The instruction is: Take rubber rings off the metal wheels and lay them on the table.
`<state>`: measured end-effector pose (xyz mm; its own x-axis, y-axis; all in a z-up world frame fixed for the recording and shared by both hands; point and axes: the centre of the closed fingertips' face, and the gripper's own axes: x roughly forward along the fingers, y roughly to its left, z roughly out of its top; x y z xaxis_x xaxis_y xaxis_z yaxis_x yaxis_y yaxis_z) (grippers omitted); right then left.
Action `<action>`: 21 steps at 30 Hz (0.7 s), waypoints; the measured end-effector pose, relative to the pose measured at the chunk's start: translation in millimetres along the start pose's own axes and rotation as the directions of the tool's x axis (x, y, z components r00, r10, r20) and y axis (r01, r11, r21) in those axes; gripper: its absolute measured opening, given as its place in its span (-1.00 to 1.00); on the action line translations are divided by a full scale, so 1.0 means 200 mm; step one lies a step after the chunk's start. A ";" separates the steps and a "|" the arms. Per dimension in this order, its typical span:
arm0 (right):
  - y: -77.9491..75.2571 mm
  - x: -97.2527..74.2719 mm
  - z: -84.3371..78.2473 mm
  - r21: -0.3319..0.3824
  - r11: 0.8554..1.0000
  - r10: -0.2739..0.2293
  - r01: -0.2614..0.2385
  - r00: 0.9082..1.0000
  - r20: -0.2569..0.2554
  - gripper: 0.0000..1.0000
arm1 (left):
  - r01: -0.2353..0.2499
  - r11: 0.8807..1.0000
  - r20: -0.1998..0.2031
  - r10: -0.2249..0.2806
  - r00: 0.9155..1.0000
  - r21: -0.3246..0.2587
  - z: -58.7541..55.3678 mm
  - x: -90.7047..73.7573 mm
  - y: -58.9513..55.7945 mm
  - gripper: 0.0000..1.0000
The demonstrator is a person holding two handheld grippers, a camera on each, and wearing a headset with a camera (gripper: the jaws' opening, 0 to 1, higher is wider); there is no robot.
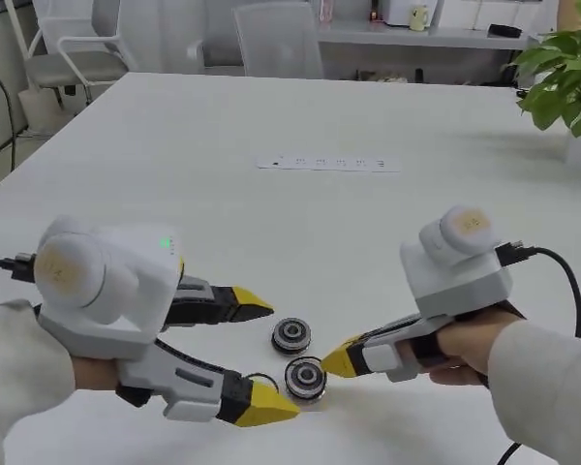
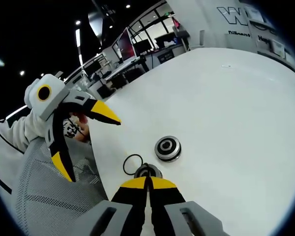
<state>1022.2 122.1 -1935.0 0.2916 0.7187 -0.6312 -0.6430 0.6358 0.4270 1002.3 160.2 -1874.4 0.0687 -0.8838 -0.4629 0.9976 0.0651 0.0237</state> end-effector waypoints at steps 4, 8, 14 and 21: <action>0.00 0.00 0.00 0.002 1.000 0.001 -0.001 1.000 0.003 -1.00 | -0.036 0.999 0.041 0.038 0.998 -0.036 0.02 -0.06 0.02 0.29; 0.01 -0.01 0.00 0.002 1.000 0.002 -0.002 1.000 0.003 -1.00 | -0.064 0.996 0.056 0.068 0.996 -0.061 0.02 -0.11 0.04 0.31; 0.01 -0.01 0.01 0.003 1.000 0.005 -0.005 1.000 0.005 -1.00 | -0.109 0.991 0.029 0.111 0.993 -0.075 -0.03 -0.16 0.06 0.33; 0.02 -0.02 0.02 0.005 1.000 0.013 -0.013 1.000 0.016 -1.00 | -0.152 0.980 0.035 0.157 0.987 -0.127 -0.07 -0.24 0.08 0.40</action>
<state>1021.2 123.7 -1928.2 0.2947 0.7315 -0.6149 -0.6430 0.6278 0.4387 1015.4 210.4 -1864.1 0.2249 -0.8782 -0.4222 0.9663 0.2567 -0.0190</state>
